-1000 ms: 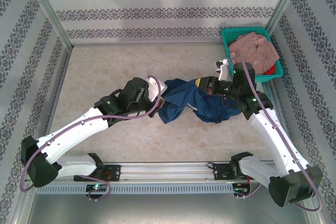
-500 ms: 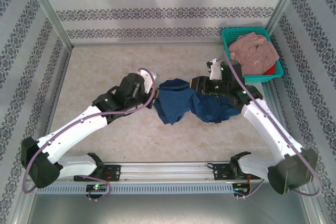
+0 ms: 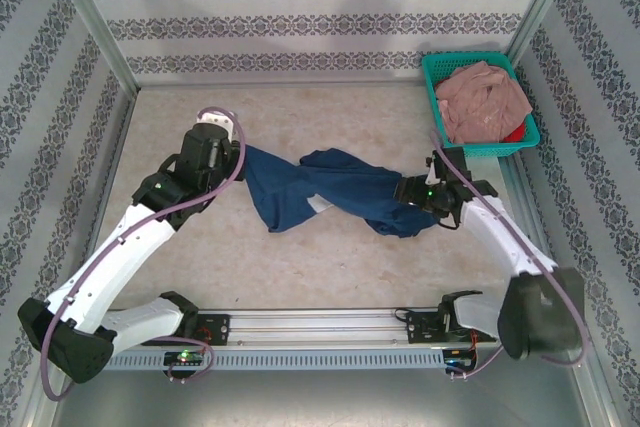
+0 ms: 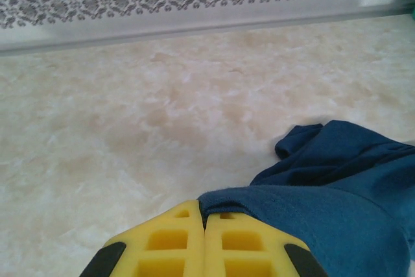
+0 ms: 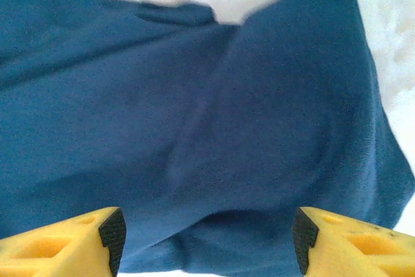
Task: Fold the inside-out t-shirt
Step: Flatten out the T-shirt at the center of the table.
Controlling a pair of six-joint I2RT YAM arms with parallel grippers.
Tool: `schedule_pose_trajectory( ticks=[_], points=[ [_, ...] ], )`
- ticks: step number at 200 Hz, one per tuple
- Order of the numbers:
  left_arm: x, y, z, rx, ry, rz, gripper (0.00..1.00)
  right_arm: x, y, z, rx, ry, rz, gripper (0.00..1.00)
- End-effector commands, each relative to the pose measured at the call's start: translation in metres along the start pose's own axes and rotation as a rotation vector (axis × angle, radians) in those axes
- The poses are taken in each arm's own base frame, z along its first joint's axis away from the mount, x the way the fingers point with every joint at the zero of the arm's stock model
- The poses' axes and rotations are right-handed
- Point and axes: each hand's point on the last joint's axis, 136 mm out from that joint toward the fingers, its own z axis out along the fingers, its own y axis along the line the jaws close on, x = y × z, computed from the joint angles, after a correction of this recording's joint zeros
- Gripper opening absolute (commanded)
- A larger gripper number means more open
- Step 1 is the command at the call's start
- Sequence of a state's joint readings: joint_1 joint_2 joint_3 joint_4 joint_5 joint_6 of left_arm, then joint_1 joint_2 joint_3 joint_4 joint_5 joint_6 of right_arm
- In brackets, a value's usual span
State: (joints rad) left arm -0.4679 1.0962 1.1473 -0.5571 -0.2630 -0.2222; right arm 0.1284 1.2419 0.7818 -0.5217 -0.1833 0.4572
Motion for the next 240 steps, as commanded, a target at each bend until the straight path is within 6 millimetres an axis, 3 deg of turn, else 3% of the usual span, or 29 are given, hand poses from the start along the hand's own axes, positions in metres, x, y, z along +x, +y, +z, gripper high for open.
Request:
schedule_pose_trajectory(
  ticks=[1,34,41,61,78,89,100,115,140,163,185,217,240],
  points=[
    [-0.013,0.018,-0.013,-0.042,-0.03,-0.048,0.0,-0.004,0.008,0.021,0.0,0.015,-0.01,0.7],
    [-0.012,0.024,-0.014,-0.053,-0.026,-0.067,0.0,0.005,0.0,0.046,0.059,0.07,-0.027,0.66],
    [-0.012,0.026,-0.014,-0.059,-0.028,-0.074,0.0,0.003,0.003,0.052,0.038,0.068,-0.023,0.6],
    [-0.013,0.035,-0.014,-0.081,-0.031,-0.109,0.0,-0.012,0.022,0.058,-0.035,0.061,-0.05,0.25],
    [-0.014,0.053,-0.019,-0.13,-0.028,-0.152,0.0,-0.03,0.06,0.047,-0.131,0.014,-0.139,0.16],
    [-0.013,0.068,-0.022,-0.163,-0.021,-0.186,0.0,-0.033,0.089,0.038,-0.183,0.012,-0.237,0.19],
    [-0.012,0.078,-0.024,-0.176,-0.01,-0.207,0.0,-0.027,0.099,0.034,-0.158,0.029,-0.301,0.32],
    [-0.005,0.083,-0.023,-0.185,0.022,-0.215,0.0,-0.018,0.083,0.034,-0.088,0.055,-0.284,0.45],
    [0.005,0.081,-0.017,-0.175,0.045,-0.217,0.0,-0.006,0.048,0.033,-0.095,0.066,-0.133,0.57],
    [0.009,0.078,-0.012,-0.154,0.055,-0.219,0.0,-0.001,0.032,0.039,-0.116,0.087,-0.042,0.6],
    [0.01,0.076,-0.01,-0.149,0.06,-0.216,0.0,0.009,0.036,0.051,-0.165,0.142,0.006,0.6],
    [0.011,0.077,-0.01,-0.151,0.061,-0.216,0.0,0.039,0.048,0.064,-0.188,0.218,0.003,0.59],
    [0.011,0.076,-0.01,-0.149,0.061,-0.216,0.0,0.054,0.042,0.069,-0.146,0.231,0.013,0.58]
  ],
)
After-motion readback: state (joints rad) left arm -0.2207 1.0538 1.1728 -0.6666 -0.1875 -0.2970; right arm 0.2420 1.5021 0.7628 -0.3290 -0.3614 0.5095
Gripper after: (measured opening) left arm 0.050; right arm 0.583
